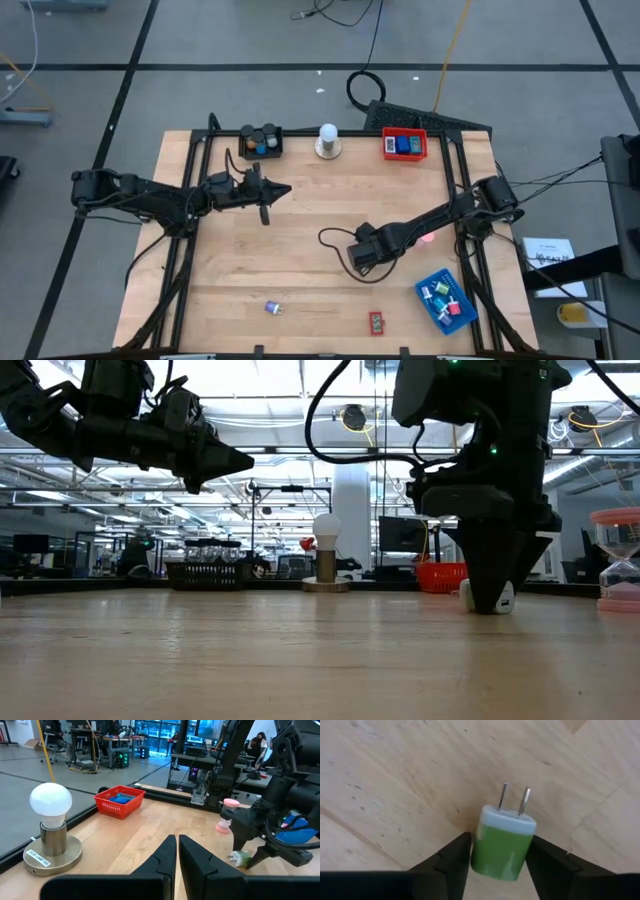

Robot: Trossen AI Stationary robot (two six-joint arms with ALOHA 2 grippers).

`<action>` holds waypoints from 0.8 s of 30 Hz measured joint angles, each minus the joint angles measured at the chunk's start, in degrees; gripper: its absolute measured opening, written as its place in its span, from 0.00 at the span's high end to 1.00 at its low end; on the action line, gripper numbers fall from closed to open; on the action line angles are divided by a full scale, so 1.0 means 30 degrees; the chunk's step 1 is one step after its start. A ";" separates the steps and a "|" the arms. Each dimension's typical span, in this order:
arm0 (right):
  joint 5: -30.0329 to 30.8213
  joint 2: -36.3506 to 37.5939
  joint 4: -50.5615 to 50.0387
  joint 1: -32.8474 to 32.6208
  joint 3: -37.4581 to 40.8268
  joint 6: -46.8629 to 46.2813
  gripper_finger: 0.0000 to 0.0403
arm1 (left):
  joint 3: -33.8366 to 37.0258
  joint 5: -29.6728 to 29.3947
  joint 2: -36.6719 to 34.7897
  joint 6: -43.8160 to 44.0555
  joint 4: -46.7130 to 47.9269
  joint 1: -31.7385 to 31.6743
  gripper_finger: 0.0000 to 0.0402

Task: Pick & Place Office items
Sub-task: Put the green charger adapter into the blue bin

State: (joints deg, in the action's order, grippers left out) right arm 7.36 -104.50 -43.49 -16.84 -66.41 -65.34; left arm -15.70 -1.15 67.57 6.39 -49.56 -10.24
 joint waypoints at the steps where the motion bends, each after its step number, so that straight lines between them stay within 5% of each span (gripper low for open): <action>1: -0.0027 0.0107 -0.0029 0.0004 0.0022 0.0000 0.58 | 0.0000 0.0000 0.0000 0.0000 0.0000 -0.0001 0.94; 5: -0.0052 0.1357 -0.0108 0.0194 0.0015 0.0005 0.68 | 0.0000 0.0000 0.0000 0.0000 0.0000 0.0000 0.94; 12: -0.1562 0.4300 -0.1089 -0.0311 -0.0872 -0.0103 0.69 | 0.0000 0.0000 0.0000 0.0000 0.0000 -0.0007 0.94; 24: -0.6497 0.4754 -0.2184 -0.5819 -0.1801 -0.7103 0.69 | 0.0000 0.0000 0.0000 0.0000 -0.0007 0.0000 0.94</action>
State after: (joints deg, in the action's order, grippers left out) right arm -12.13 -90.24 -50.04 -34.30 -71.81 -86.65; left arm -15.70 -1.15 67.57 6.39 -49.58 -10.24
